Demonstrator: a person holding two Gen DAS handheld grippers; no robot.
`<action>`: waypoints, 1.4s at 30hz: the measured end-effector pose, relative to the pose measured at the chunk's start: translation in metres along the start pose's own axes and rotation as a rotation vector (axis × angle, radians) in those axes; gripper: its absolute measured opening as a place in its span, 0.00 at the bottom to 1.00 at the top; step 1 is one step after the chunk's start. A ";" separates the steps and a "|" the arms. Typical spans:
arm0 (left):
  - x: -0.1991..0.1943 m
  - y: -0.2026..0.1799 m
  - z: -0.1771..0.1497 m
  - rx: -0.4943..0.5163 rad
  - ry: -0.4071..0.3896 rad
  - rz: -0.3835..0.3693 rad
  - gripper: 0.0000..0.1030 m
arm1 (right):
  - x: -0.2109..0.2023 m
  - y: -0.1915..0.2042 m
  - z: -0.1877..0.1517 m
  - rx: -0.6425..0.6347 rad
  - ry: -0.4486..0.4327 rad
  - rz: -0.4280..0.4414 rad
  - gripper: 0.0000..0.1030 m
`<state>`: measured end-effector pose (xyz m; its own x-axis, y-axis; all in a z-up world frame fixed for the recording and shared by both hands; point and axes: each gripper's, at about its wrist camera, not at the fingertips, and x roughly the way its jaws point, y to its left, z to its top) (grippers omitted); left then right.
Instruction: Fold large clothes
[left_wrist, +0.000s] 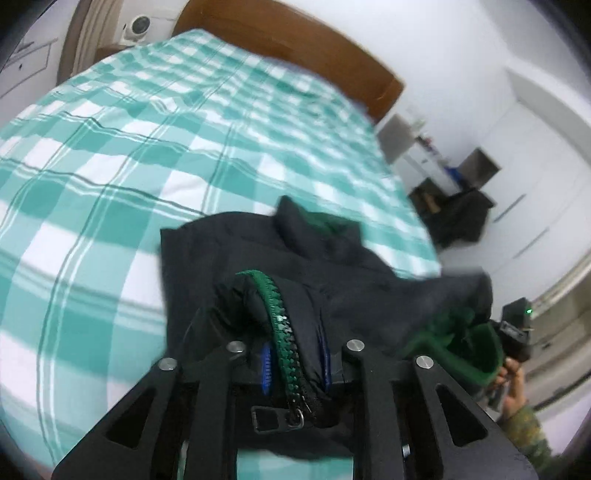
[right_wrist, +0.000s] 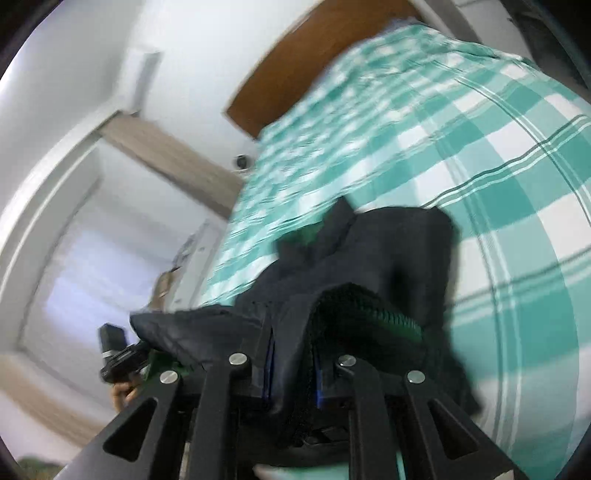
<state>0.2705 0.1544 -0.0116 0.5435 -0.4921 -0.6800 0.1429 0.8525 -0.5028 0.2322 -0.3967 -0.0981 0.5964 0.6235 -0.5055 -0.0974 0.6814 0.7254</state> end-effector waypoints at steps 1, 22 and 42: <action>0.016 0.004 0.005 -0.008 0.020 0.014 0.26 | 0.012 -0.012 0.007 0.034 0.005 -0.013 0.16; -0.002 0.037 0.005 0.024 0.075 -0.053 0.95 | 0.021 0.011 0.000 -0.237 0.007 -0.201 0.91; 0.048 0.003 -0.006 0.250 0.065 0.207 0.12 | 0.063 0.059 0.022 -0.561 0.000 -0.561 0.14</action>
<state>0.2921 0.1323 -0.0482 0.5294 -0.3068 -0.7909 0.2379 0.9486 -0.2087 0.2815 -0.3257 -0.0767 0.6754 0.1301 -0.7258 -0.1692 0.9854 0.0192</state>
